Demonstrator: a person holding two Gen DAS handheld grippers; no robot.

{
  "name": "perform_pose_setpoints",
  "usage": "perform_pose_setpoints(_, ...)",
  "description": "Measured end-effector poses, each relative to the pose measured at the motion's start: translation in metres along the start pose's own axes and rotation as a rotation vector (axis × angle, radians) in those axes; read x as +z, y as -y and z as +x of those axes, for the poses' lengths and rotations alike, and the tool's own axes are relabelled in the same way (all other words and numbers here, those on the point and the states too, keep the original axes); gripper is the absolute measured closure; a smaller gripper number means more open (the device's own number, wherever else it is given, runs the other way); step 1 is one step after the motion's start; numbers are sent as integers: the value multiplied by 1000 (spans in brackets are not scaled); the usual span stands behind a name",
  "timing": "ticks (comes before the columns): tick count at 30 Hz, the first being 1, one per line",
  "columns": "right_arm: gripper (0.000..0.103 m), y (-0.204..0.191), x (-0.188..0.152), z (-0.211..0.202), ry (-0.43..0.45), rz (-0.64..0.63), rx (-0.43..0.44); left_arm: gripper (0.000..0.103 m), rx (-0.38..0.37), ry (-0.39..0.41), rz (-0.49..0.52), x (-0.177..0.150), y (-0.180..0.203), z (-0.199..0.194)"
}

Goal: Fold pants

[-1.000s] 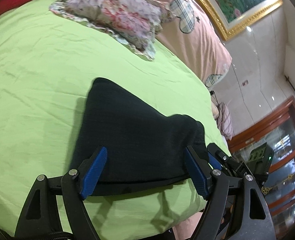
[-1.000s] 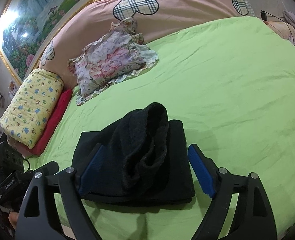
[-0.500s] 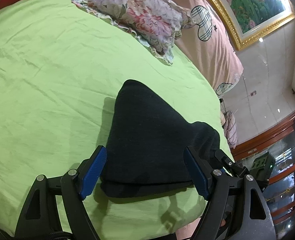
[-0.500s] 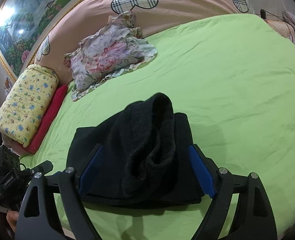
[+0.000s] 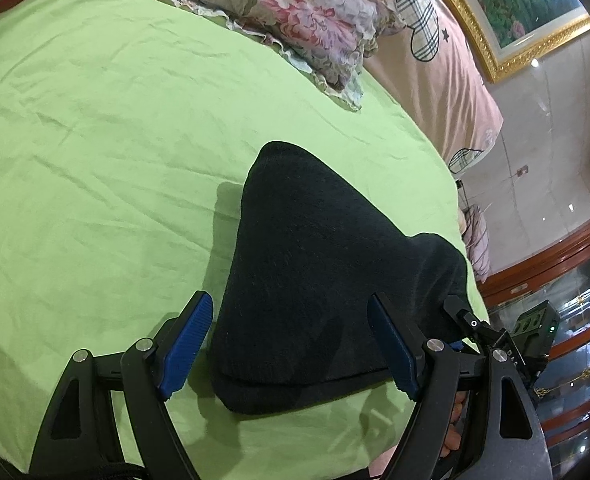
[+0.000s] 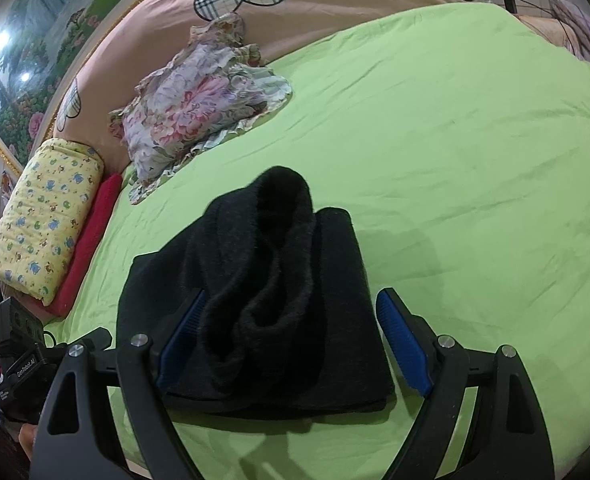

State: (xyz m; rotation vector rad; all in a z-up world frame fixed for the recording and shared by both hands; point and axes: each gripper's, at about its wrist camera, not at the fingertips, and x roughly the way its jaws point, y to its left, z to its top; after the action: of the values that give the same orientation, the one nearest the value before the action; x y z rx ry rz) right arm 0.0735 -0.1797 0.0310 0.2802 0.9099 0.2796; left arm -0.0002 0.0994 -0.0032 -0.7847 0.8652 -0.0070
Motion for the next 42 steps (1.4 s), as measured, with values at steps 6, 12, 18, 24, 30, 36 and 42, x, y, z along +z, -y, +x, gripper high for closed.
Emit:
perform_pose_setpoints(6, 18, 1, 1, 4, 6, -8, 7, 23, 15, -26, 2, 1, 1, 12)
perform_pose_setpoints(12, 18, 4, -1, 8, 1, -17, 19, 23, 31, -42, 1, 2, 3, 24)
perform_pose_setpoints(18, 19, 16, -3, 12, -16, 21, 68, 23, 37, -60, -10, 6, 3, 36)
perform_pose_setpoints(24, 29, 33, -9, 17, -42, 78, 141, 22, 50, -74, -4, 8, 4, 47)
perform_pose_setpoints(30, 35, 40, -10, 17, -43, 98, 180, 22, 83, -66, 37, 8, 12, 54)
perform_pose_setpoints(36, 39, 38, -10, 16, -39, 86, 189, 25, 112, -53, 87, 6, 21, 60)
perform_pose_setpoints(42, 39, 38, -11, 16, -37, 85, 188, 36, 117, -39, 124, 6, 23, 59)
